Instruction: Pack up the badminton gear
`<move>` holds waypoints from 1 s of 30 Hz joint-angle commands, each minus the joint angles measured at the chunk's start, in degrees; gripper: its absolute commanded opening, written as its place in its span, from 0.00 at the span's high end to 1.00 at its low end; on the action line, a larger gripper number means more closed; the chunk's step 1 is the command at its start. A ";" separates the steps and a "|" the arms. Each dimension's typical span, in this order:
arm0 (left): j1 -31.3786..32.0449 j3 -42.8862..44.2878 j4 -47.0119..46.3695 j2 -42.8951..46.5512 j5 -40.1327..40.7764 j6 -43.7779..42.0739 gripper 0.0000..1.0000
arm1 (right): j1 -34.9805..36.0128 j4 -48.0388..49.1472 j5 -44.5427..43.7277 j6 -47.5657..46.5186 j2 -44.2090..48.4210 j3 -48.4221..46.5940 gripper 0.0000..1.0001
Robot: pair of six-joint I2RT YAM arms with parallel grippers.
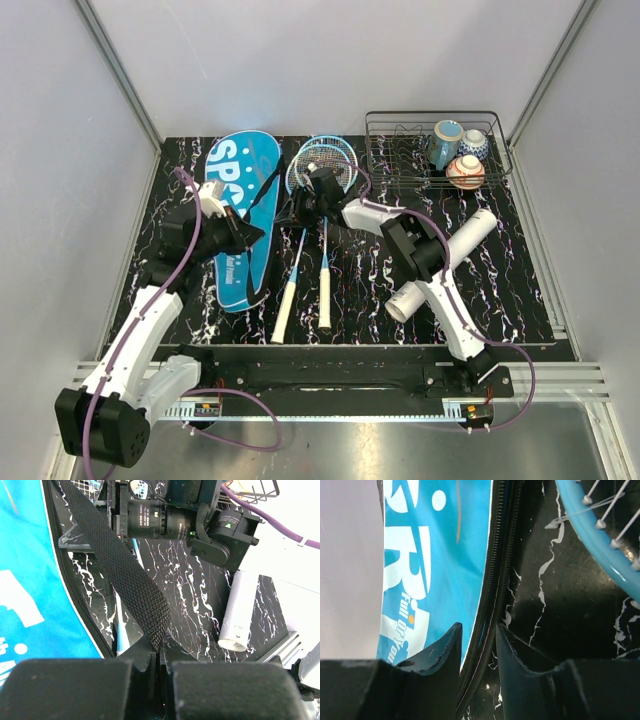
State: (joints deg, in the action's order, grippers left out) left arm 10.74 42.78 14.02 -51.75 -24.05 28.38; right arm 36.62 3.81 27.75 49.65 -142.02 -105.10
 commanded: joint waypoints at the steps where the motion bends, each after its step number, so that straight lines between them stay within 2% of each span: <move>1: -0.28 -0.68 -4.27 0.86 -1.52 1.32 1.00 | 1.00 3.83 1.25 2.64 -2.47 -3.79 0.61; 7: -0.20 -1.48 -4.62 0.94 -2.05 1.94 1.00 | 1.79 6.99 0.38 5.45 -5.55 -6.08 0.62; 9: -0.19 -1.91 -4.62 1.03 -2.14 2.12 1.00 | 1.70 7.52 -0.67 7.12 -6.69 -7.13 0.65; 11: -0.20 -2.18 -4.70 1.12 -2.14 2.38 1.00 | 1.61 6.91 -2.42 8.27 -7.48 -8.10 0.68; 16: 0.07 -2.79 -4.70 1.30 -2.23 2.99 1.00 | 1.79 5.86 -3.31 9.33 -11.08 -13.11 0.69; 21: 0.33 -2.88 -4.44 1.56 -2.40 3.08 1.00 | 2.05 -0.20 -5.16 7.66 -14.34 -19.96 0.69; 30: 0.33 -2.53 -2.42 2.00 -0.73 1.68 1.00 | 4.60 -13.03 -16.49 -4.37 -10.65 -20.05 0.75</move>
State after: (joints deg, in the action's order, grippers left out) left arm 10.85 39.72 13.67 -50.83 -25.17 30.55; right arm 39.27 1.91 19.68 53.98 -154.43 -123.76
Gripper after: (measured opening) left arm 0.022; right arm 0.253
